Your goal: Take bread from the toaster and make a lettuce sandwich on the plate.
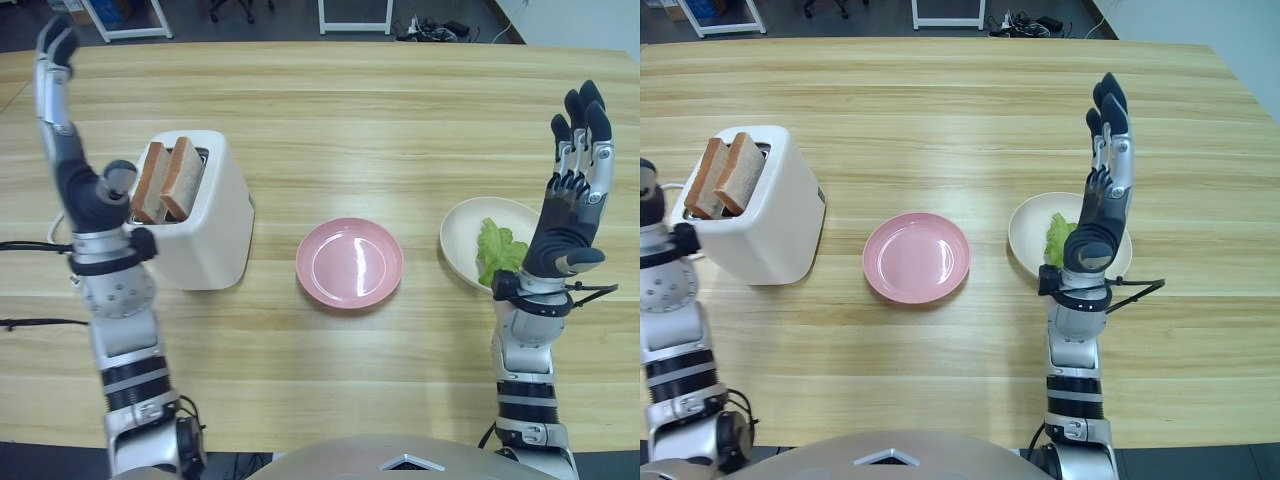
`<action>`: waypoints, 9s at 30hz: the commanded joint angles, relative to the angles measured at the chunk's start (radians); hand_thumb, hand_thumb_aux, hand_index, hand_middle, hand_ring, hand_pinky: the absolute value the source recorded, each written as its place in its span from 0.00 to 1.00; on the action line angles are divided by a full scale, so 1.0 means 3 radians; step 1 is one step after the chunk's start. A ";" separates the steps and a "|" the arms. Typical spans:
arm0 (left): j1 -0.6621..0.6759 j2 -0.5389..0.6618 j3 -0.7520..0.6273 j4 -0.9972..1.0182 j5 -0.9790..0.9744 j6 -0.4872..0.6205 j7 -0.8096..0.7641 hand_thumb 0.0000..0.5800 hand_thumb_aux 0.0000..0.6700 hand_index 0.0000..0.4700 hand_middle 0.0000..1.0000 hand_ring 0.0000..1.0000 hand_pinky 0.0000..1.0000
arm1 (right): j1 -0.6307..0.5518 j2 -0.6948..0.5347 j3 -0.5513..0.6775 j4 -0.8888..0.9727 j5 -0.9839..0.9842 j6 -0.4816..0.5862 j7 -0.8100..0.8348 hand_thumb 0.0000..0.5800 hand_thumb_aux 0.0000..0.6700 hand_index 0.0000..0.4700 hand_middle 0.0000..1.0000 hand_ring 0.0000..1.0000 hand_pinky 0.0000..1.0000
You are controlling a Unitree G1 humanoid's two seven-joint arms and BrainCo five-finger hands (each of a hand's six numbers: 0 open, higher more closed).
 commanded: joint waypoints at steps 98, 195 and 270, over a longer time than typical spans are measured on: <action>-0.0022 0.0959 -0.0703 0.0688 0.0332 0.1224 0.0123 1.00 1.00 1.00 1.00 1.00 1.00 | 0.0313 -0.0104 -0.0262 0.0170 -0.0002 -0.0186 0.0035 0.00 0.00 0.00 0.00 0.00 0.00; -0.0871 0.1077 -0.4007 0.1395 0.2498 -0.0933 0.1737 0.00 0.00 0.00 0.00 0.00 0.00 | 0.0147 -0.0230 -0.0307 0.0632 0.0056 -0.0243 0.0015 0.00 0.00 0.00 0.00 0.00 0.00; 0.0162 -0.0776 -0.1250 -0.0627 -0.0255 -0.0915 0.0353 0.00 0.00 0.00 0.00 0.00 0.00 | -0.1425 -0.2860 0.2298 0.3510 -0.3610 0.1206 -0.2049 0.00 0.00 0.00 0.00 0.00 0.00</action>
